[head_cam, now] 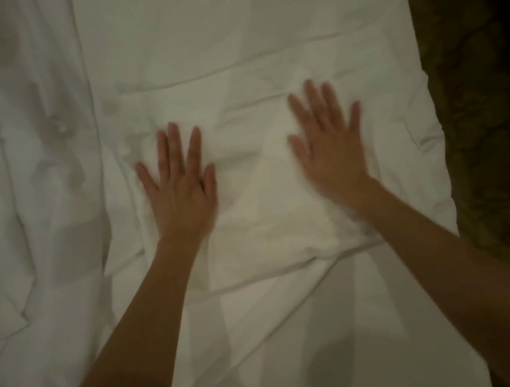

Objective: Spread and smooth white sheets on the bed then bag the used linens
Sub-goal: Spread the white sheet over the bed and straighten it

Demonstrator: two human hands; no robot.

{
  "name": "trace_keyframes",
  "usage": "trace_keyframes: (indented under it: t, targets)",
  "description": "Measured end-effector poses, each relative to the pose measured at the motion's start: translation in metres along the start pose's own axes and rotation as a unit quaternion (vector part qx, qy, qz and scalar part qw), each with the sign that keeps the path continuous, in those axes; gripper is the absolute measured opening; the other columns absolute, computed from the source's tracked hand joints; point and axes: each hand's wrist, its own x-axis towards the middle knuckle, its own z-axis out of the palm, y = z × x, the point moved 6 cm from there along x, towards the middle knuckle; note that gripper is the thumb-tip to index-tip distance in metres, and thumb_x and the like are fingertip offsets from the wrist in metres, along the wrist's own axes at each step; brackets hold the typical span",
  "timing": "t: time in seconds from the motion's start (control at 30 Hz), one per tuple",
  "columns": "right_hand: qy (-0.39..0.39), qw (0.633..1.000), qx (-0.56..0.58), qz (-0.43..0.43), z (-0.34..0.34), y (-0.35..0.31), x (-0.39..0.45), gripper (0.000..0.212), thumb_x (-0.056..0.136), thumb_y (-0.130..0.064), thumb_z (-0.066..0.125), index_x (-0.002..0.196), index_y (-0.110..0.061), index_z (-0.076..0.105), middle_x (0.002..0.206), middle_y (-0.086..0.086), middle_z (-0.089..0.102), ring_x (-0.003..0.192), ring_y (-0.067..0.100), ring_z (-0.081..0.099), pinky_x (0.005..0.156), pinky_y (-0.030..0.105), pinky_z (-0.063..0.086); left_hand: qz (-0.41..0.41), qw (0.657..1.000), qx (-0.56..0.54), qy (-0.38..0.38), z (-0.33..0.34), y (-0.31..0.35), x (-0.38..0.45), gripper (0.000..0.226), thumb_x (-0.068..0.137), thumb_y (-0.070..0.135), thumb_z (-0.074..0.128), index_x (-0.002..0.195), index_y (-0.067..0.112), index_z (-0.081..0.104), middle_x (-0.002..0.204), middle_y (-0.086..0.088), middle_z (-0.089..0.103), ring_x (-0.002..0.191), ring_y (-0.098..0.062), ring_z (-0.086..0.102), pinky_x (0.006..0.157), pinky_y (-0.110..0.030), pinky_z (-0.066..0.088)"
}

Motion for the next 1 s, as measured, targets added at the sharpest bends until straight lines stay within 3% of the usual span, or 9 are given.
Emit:
trace_keyframes:
  t: [0.13,0.23,0.37,0.43,0.5,0.7,0.83,0.93,1.0]
  targets:
    - [-0.026,0.993,0.002,0.119,-0.011,0.088,-0.008,0.055,0.103,-0.044,0.015,0.155,-0.027,0.007,0.163,0.002,0.003,0.149,0.025,0.002,0.116,0.061,0.001,-0.069,0.998,0.0,0.0,-0.007,-0.021,0.004,0.057,0.102,0.042,0.018,0.155,0.025,0.009,0.163,-0.004,-0.001,0.15,-0.023,-0.002,0.116,-0.057,-0.002]
    - [-0.016,0.983,-0.023,0.179,-0.021,0.096,-0.014,0.055,0.104,-0.039,0.014,0.155,-0.023,0.003,0.163,0.004,-0.001,0.149,0.025,-0.003,0.114,0.064,0.0,-0.113,0.993,0.002,0.017,-0.019,-0.015,-0.001,0.061,0.1,0.044,0.015,0.155,0.019,0.01,0.163,-0.01,0.0,0.15,-0.029,-0.001,0.114,-0.061,-0.003]
    - [0.039,0.996,0.033,0.078,-0.032,-0.013,-0.038,0.059,0.099,-0.035,0.02,0.154,-0.018,0.013,0.162,0.007,0.01,0.149,0.027,0.009,0.111,0.064,0.006,0.021,0.998,-0.046,0.043,-0.015,0.054,-0.036,0.062,0.098,0.042,0.018,0.154,0.017,0.012,0.162,-0.009,0.005,0.149,-0.029,0.005,0.114,-0.054,-0.011]
    - [0.019,0.998,0.062,-0.011,-0.014,-0.081,-0.075,0.057,0.098,-0.033,0.024,0.153,-0.017,0.02,0.16,0.006,0.019,0.147,0.027,0.017,0.11,0.064,0.016,0.068,0.997,-0.033,0.016,0.004,0.074,-0.061,0.059,0.1,0.034,0.024,0.155,0.017,0.01,0.162,-0.007,0.001,0.15,-0.024,0.003,0.115,-0.056,-0.005]
    - [-0.023,0.996,0.076,-0.046,0.006,-0.101,-0.11,0.054,0.099,-0.033,0.024,0.152,-0.02,0.024,0.16,0.003,0.022,0.147,0.023,0.019,0.113,0.059,0.019,0.082,0.997,0.014,-0.006,0.023,0.066,-0.081,0.062,0.099,0.034,0.03,0.155,0.02,0.007,0.163,-0.007,0.002,0.15,-0.022,0.002,0.115,-0.059,0.005]
    - [-0.05,0.997,0.009,-0.055,0.018,-0.016,-0.13,0.054,0.099,-0.035,0.027,0.152,-0.029,0.022,0.16,-0.004,0.016,0.148,0.014,0.012,0.117,0.043,0.008,0.007,1.0,0.023,0.0,0.023,0.0,-0.107,0.06,0.098,0.046,0.024,0.154,0.025,0.019,0.162,-0.005,0.014,0.149,-0.024,0.013,0.114,-0.058,0.009]
    - [-0.068,0.996,0.012,0.049,0.008,0.059,-0.129,0.056,0.1,-0.039,0.018,0.155,-0.027,0.01,0.162,-0.003,0.004,0.149,0.015,0.0,0.116,0.053,0.002,-0.023,0.999,0.017,0.014,0.016,-0.027,-0.119,0.058,0.099,0.041,0.024,0.154,0.023,0.021,0.162,-0.006,0.014,0.149,-0.022,0.012,0.112,-0.062,0.01]
    - [-0.065,0.985,0.042,0.152,0.003,0.102,-0.132,0.058,0.1,-0.043,0.012,0.155,-0.024,0.008,0.162,0.001,0.004,0.149,0.02,0.003,0.116,0.057,0.006,-0.034,0.999,0.004,0.025,0.011,-0.032,-0.119,0.058,0.099,0.039,0.024,0.154,0.019,0.021,0.161,-0.009,0.015,0.149,-0.022,0.014,0.113,-0.06,0.01]
    - [-0.064,0.973,0.076,0.206,-0.001,0.118,-0.137,0.063,0.098,-0.046,0.011,0.155,-0.019,0.009,0.162,0.004,0.008,0.149,0.024,0.006,0.117,0.057,0.011,-0.07,0.994,-0.064,0.055,0.005,-0.033,-0.12,0.062,0.097,0.039,0.03,0.153,0.013,0.023,0.161,-0.013,0.016,0.148,-0.026,0.015,0.115,-0.055,0.01]
